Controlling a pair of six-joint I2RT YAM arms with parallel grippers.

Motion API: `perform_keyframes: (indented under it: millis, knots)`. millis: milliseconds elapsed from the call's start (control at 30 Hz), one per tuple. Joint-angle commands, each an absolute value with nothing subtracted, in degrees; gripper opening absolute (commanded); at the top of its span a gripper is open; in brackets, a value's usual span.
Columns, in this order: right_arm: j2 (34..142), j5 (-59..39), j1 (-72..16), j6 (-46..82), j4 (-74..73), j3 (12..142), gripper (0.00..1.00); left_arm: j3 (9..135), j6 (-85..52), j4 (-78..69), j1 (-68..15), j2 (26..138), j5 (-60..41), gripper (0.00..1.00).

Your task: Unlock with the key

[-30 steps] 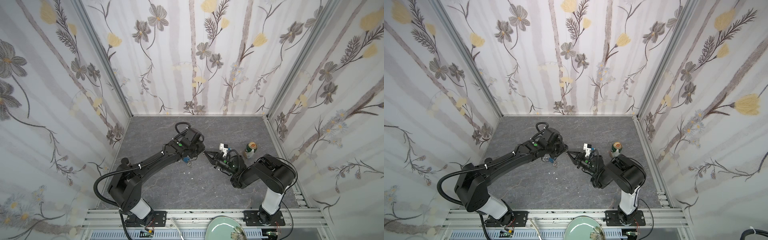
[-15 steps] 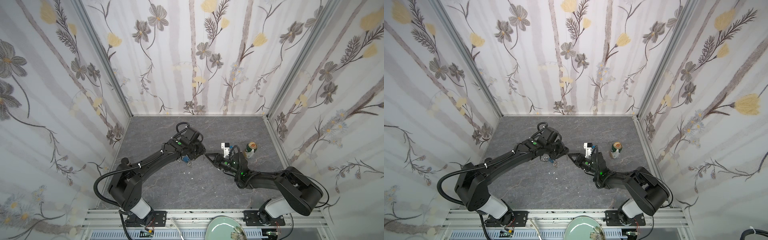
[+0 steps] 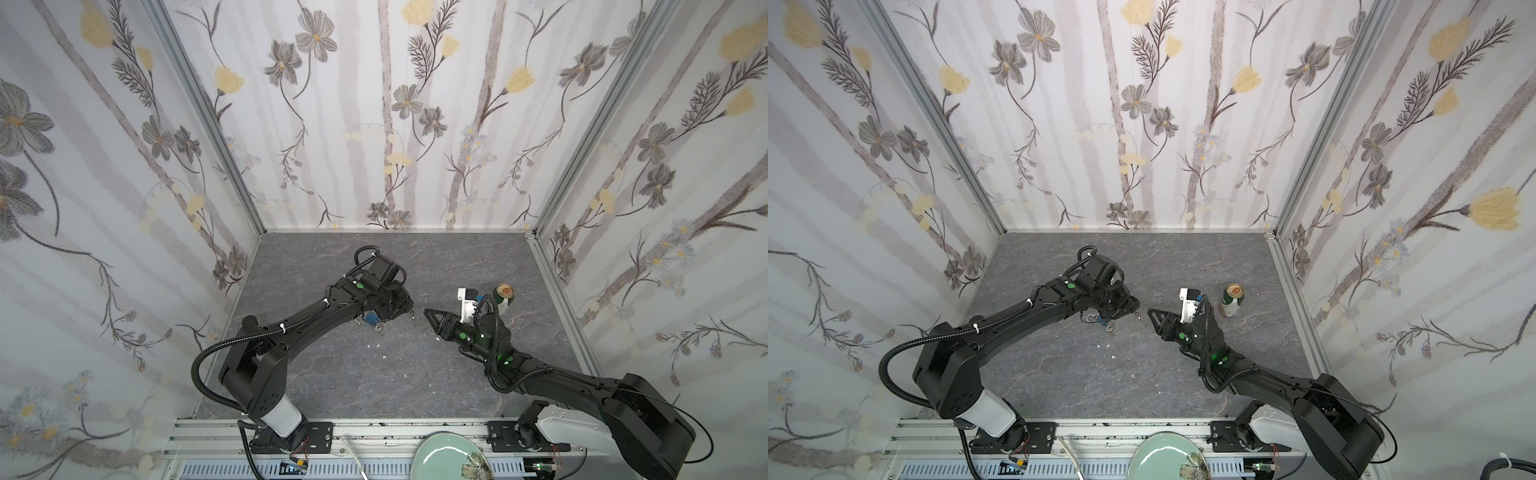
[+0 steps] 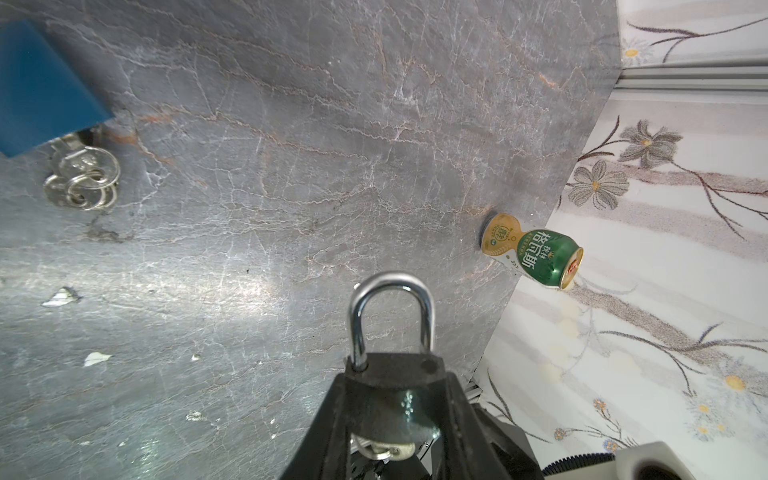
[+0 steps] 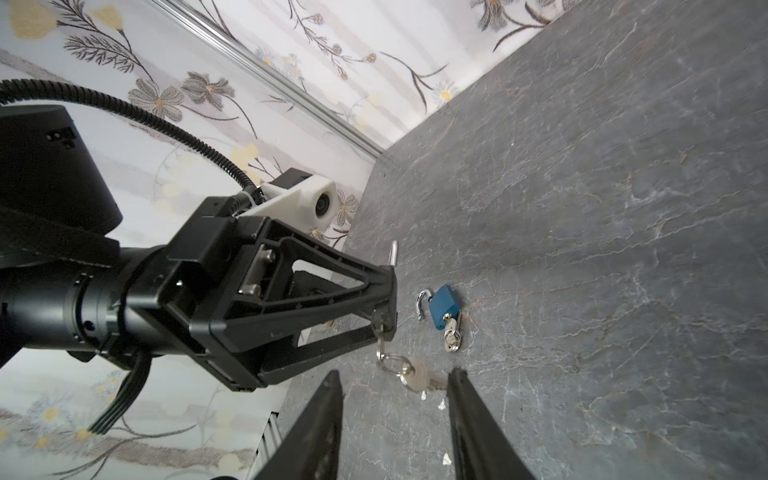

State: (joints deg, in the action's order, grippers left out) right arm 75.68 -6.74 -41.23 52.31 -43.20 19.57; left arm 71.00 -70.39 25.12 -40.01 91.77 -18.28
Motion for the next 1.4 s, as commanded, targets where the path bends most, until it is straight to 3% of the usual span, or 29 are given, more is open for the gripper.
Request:
perform_keyframes:
  millis: [0,600,1200,1367]
  knots:
    - [75.9,-4.6,-41.6,49.3,-43.0,20.1,0.45,71.3,-71.0,24.6,-40.0,91.5,-19.1,0.08]
    - [83.9,-4.1,-44.7,48.0,-44.3,26.6,0.5,70.8,-72.4,23.7,-40.6,90.4,-20.3,0.1]
    - [88.8,-4.0,-44.6,48.1,-46.5,29.7,0.38,69.8,-74.1,21.1,-41.0,90.1,-21.5,0.1]
    - [89.8,-2.7,-44.5,48.1,-47.0,30.1,0.27,69.7,-74.4,20.5,-41.1,90.1,-22.1,0.11]
